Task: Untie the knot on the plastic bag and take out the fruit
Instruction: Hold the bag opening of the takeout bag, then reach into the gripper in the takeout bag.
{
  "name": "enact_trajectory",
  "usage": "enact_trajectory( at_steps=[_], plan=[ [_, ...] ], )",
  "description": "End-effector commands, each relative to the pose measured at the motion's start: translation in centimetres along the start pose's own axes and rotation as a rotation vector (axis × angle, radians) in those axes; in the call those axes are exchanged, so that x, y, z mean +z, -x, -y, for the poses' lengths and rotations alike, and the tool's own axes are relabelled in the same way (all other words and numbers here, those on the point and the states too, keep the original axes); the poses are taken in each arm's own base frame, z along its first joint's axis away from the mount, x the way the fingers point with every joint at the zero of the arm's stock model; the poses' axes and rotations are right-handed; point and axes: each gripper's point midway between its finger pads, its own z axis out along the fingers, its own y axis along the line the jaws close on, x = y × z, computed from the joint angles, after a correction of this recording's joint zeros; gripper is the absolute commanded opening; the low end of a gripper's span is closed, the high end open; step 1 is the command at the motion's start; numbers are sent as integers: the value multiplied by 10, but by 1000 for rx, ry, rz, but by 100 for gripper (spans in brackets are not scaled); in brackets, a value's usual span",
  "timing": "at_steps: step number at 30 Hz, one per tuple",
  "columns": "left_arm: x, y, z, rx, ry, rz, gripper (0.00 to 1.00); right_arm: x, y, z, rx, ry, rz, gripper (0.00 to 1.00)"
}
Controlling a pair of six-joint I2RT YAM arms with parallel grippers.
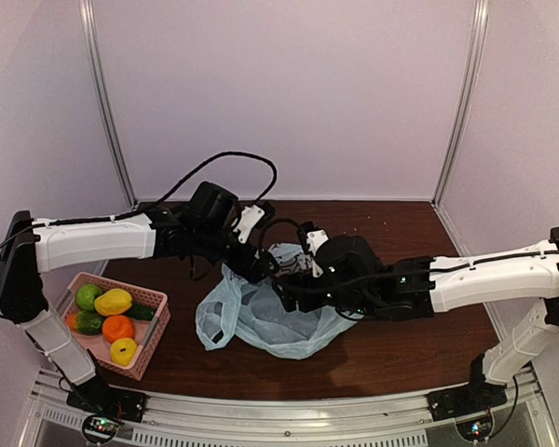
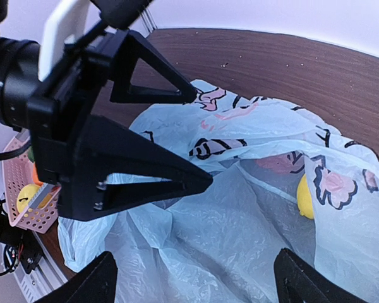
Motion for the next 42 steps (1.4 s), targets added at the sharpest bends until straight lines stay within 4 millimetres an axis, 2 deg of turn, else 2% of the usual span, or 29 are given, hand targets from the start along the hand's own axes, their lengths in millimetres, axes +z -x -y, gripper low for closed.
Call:
enact_trajectory(
  at_steps=[1,3,9,10,14,17,22,26,30,35,38,42],
  plan=[
    [5,11,0,40,1,9,94,-7,8,10,12,-37,32,87],
    [8,12,3,42,-12,6,85,-5,7,11,9,-41,28,87],
    [15,4,-1,34,0,-36,31,3,-1,11,4,-45,12,86],
    [16,1,-1,33,3,-47,25,4,-2,11,-1,-49,9,86],
    [18,-6,-1,27,2,-67,13,12,-6,12,-21,-65,-5,86],
    [17,-7,-2,18,6,-70,0,22,-11,14,-31,-77,-24,86],
    [5,4,3,-1,-12,-35,0,39,-20,27,-24,-122,-69,86],
    [-13,16,16,8,-61,-1,0,51,-23,62,-25,-203,-108,86],
    [-30,26,45,5,-176,29,0,55,-17,98,-30,-269,-132,87],
    [-34,31,90,-23,-299,54,0,46,2,138,-28,-369,-108,88],
    [-28,27,97,-77,-332,65,0,37,15,141,-35,-374,-80,88],
    [-11,12,76,-149,-215,49,0,35,12,121,-43,-245,-64,87]
  ],
)
